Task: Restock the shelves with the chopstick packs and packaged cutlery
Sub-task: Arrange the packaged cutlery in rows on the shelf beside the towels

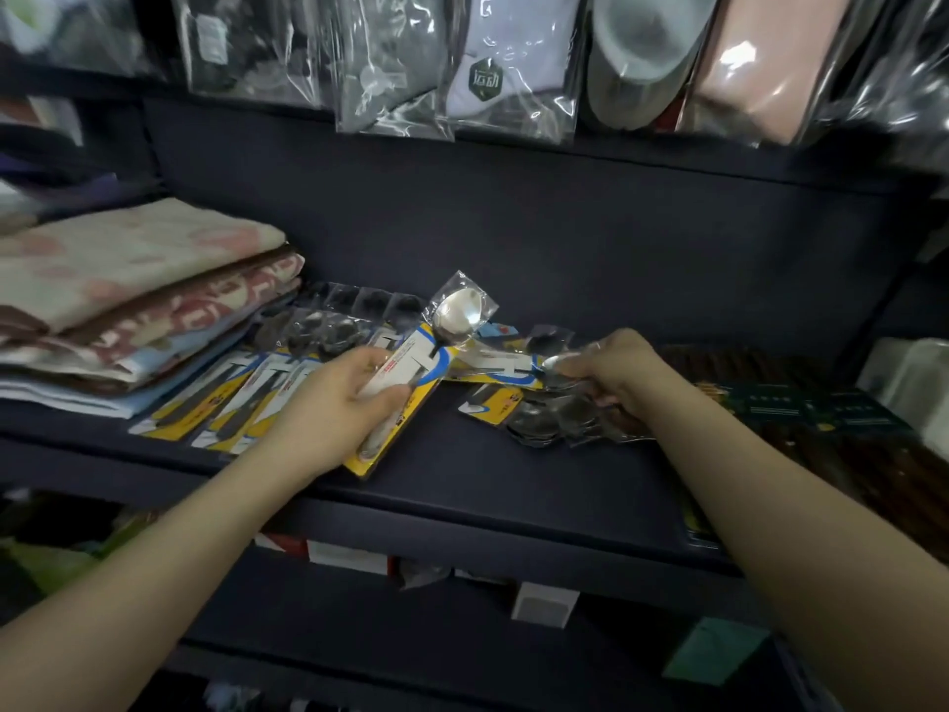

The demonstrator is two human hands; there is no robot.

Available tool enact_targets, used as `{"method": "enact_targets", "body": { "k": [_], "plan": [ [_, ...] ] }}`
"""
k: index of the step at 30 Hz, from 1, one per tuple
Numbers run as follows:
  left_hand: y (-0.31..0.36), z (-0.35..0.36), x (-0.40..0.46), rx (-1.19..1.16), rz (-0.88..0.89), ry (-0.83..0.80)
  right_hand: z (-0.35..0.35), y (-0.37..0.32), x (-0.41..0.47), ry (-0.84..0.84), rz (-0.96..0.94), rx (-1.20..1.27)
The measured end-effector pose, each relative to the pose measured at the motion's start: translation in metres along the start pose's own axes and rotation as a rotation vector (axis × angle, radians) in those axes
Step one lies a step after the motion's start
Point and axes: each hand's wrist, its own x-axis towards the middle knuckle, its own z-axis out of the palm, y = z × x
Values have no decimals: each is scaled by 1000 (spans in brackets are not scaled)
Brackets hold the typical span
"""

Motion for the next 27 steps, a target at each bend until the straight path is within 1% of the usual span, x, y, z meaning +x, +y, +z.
{"method": "enact_targets", "body": {
  "k": [1,3,6,8,9,10,13,14,16,18,20,22,24,27],
  "plan": [
    [0,-2,-1,5,-10,13,0,-3,1,43,-37,-32],
    [-4,-6,0,-9,-28,57,-2,-13,-3,155,-135,-227],
    [-12,-16,-2,-93,-49,81,-5,-20,-7,239,-348,-403],
    [-18,-25,-4,-79,-30,79,-7,-25,-9,361,-521,-401],
    [-21,-29,-5,-41,-30,79,-7,-31,-11,398,-586,-347],
    [-24,-33,-6,3,-39,80,-6,-38,-12,388,-612,-231],
    [-28,-42,-6,84,-69,96,3,-70,-22,224,-630,246],
    [-28,-44,-5,103,-72,99,8,-79,-25,200,-646,348],
    [-29,-48,-5,150,-70,98,18,-92,-29,171,-657,452],
    [-31,-49,-5,206,-53,68,30,-100,-32,107,-634,500],
    [-38,-47,-5,279,-49,-17,44,-102,-31,19,-578,486],
    [-45,-45,-4,370,-22,-121,59,-99,-25,-43,-497,417],
    [-49,-45,-3,416,67,-211,72,-96,-20,-50,-406,334],
    [-55,-54,-1,465,142,-237,88,-91,-14,-69,-291,339]
  ]
}}
